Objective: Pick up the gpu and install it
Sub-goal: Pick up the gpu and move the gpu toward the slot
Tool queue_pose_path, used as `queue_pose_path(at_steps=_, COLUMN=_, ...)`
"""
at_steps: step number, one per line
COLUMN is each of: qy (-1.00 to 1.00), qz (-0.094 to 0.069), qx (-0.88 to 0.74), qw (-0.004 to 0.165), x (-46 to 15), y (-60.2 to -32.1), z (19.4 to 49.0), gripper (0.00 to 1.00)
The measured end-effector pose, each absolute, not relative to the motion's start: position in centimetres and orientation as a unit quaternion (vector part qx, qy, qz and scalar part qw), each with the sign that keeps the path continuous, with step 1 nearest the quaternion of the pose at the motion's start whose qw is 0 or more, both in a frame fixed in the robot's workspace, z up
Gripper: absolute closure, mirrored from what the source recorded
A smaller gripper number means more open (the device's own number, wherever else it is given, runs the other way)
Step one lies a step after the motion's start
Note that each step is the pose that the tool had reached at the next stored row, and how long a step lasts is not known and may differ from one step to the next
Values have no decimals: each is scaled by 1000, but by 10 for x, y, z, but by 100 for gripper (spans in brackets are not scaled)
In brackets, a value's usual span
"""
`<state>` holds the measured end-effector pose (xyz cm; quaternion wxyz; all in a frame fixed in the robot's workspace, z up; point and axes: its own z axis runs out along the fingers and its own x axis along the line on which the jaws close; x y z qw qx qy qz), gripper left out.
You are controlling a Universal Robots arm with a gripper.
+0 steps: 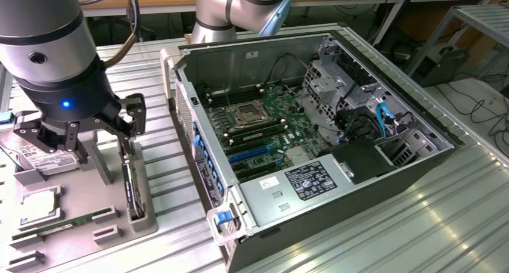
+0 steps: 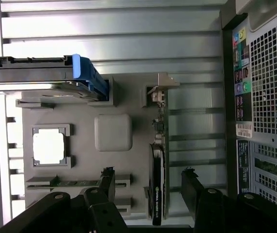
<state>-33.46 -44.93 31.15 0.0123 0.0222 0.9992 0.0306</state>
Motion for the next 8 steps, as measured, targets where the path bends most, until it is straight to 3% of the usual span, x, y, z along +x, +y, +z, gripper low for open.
queue_pose_path(at_steps=8, qy=999, qz=30, qx=22, qw=12, x=-324, y=-457, z=300, gripper=33)
